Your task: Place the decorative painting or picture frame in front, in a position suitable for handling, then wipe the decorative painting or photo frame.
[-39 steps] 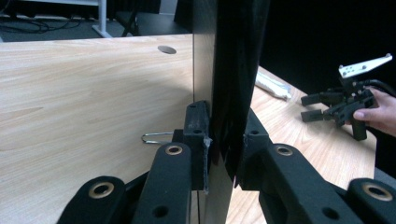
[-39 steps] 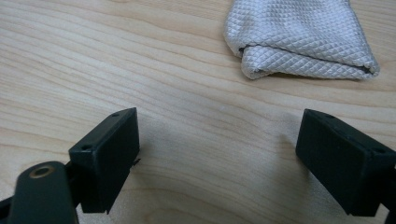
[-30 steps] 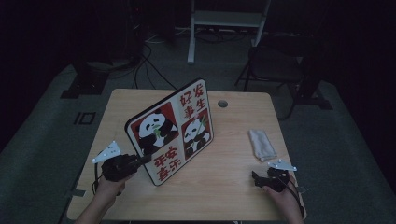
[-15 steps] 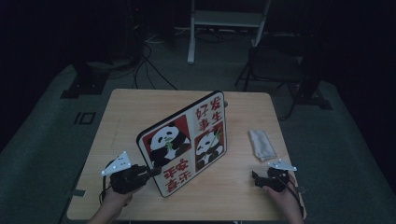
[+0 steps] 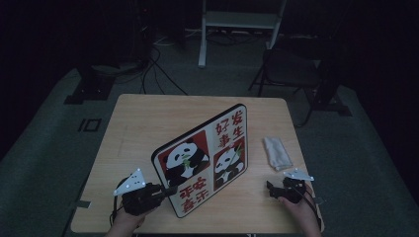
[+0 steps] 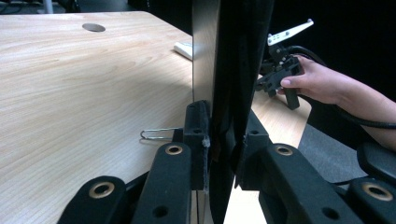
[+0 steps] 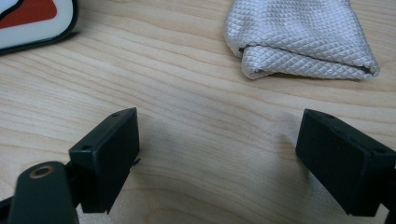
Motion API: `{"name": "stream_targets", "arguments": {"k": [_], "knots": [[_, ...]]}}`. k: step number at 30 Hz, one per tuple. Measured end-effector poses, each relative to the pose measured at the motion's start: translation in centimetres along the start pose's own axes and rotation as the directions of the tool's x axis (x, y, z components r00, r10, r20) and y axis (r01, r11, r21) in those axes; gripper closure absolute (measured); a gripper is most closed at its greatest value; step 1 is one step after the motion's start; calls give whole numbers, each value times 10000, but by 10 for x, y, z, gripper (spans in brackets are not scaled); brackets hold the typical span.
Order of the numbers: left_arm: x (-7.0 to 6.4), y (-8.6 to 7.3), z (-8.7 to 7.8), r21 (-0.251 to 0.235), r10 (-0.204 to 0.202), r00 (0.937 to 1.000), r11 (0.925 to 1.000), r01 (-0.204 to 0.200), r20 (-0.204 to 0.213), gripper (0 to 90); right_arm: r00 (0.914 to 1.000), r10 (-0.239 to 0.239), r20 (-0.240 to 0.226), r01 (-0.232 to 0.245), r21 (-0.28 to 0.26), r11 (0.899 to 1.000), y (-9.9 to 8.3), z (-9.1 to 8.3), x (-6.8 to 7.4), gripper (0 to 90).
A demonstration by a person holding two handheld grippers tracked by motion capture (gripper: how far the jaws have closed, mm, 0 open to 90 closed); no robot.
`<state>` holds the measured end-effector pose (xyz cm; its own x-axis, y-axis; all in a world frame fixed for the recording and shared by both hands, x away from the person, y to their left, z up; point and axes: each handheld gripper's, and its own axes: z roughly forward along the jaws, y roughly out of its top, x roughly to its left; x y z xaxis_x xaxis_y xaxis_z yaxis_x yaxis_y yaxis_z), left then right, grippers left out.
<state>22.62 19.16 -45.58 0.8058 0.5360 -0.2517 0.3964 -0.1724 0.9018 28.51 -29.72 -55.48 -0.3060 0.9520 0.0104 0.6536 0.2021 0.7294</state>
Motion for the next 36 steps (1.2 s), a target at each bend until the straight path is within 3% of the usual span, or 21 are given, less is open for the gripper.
{"name": "stream_targets", "arguments": {"k": [23, 25, 31, 36], "knots": [[4, -2, -3, -29, -27, 10000, 10000, 27, 20, 791, 10000, 54, 34, -54, 42, 10000, 1, 0, -1, 131], [5, -3, -3, -88, -88, 9999, 9999, 89, 90, 791, 9998, -179, 80, 177, 202, 9996, 4, -2, -1, 135], [7, -4, -3, -198, -47, 9999, 9998, 50, 132, 792, 9998, -111, 149, 120, -576, 9983, 18, -13, -9, 136], [5, -6, -3, -302, -115, 9999, 9995, 118, 106, 791, 9999, -108, 114, 121, -1142, 9934, 38, -11, -14, 137]]}}
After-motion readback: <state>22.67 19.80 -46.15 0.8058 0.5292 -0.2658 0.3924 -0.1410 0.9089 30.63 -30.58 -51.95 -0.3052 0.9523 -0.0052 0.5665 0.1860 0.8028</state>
